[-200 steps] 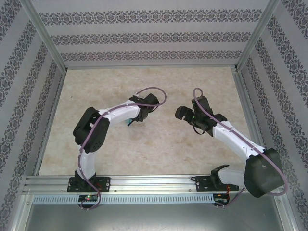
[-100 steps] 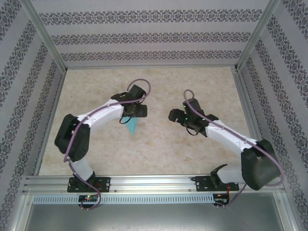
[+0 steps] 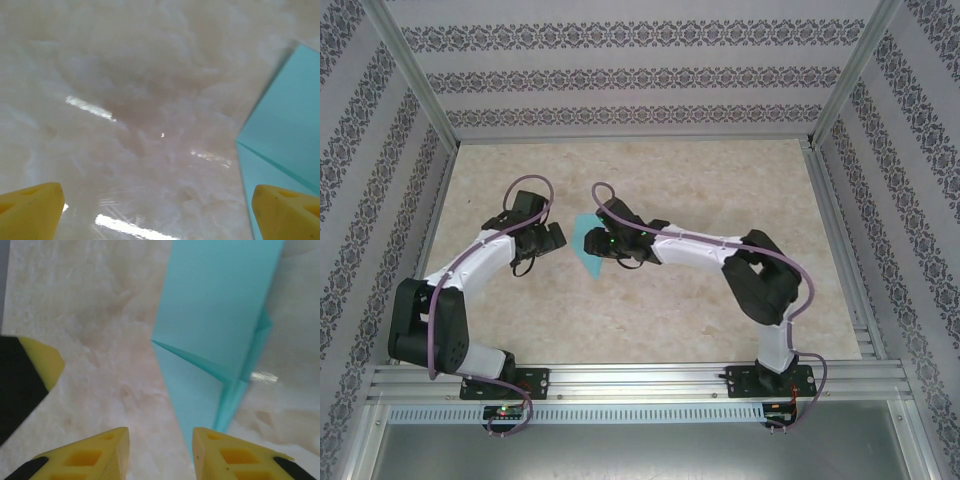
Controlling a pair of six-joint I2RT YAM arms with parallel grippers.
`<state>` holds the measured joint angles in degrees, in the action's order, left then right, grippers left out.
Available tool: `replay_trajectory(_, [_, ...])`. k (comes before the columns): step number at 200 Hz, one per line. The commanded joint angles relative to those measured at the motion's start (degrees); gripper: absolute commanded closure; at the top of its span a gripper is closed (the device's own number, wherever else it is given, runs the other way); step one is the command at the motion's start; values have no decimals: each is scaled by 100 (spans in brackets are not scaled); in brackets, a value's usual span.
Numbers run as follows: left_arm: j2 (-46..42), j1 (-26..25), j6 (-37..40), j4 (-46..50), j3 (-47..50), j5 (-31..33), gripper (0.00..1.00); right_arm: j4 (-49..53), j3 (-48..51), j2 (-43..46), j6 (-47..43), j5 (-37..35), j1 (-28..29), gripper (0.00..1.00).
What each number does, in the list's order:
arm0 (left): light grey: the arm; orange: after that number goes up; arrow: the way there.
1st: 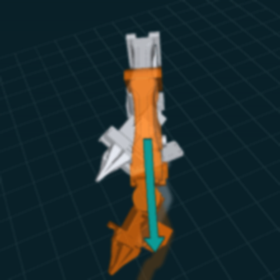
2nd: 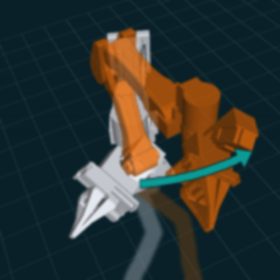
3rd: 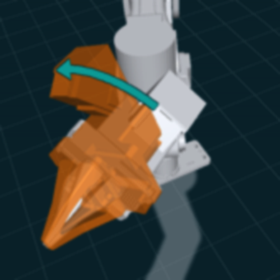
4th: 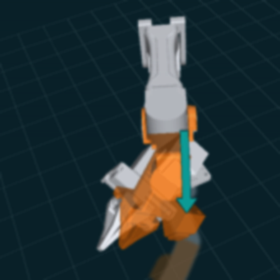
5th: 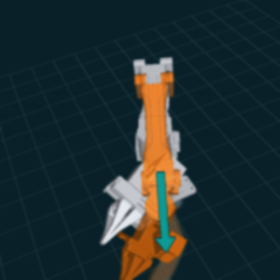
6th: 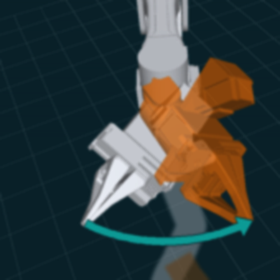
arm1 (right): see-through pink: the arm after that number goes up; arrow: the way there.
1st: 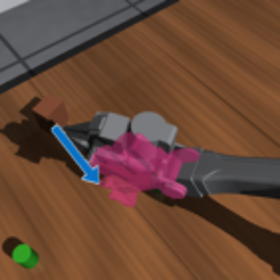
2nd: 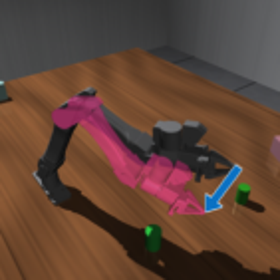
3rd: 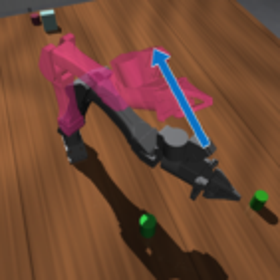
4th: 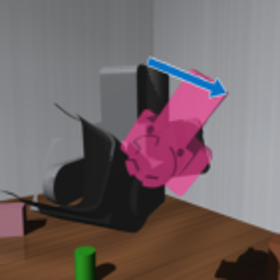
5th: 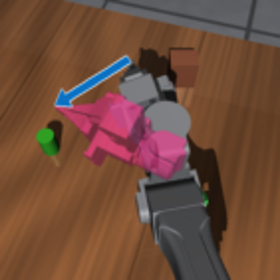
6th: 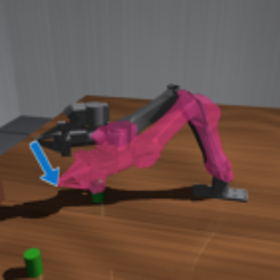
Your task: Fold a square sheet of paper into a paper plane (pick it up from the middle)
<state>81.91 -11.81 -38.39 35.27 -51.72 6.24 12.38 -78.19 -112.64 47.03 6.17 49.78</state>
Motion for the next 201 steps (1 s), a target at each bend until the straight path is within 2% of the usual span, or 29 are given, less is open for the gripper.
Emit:
replay_trajectory(1, [-258,248,-302,-319,246,-15,3,88,-491,-511,88,326,-30,63])
replay_trajectory(34, [-336,302,-267,-425,339,-105,2,467,-1055,-1073,-46,478,-52,63])
replay_trajectory(58, [-300,303,-232,-463,325,-174,0,683,-1119,-1273,-279,513,-98,62])
replay_trajectory(108, [-172,303,-126,-611,225,-474,0,1716,-1093,-1464,-1355,476,-253,62])
replay_trajectory(135, [-140,302,-85,-718,212,-705,0,1998,-518,-1120,-2197,450,-462,62])
replay_trajectory(171, [-140,305,118,-903,265,-1159,0,2120,721,-175,-3665,723,-900,62])
replay_trajectory(201, [-85,264,122,-1193,308,-1707,0,2225,1000,492,-4282,627,-937,66])
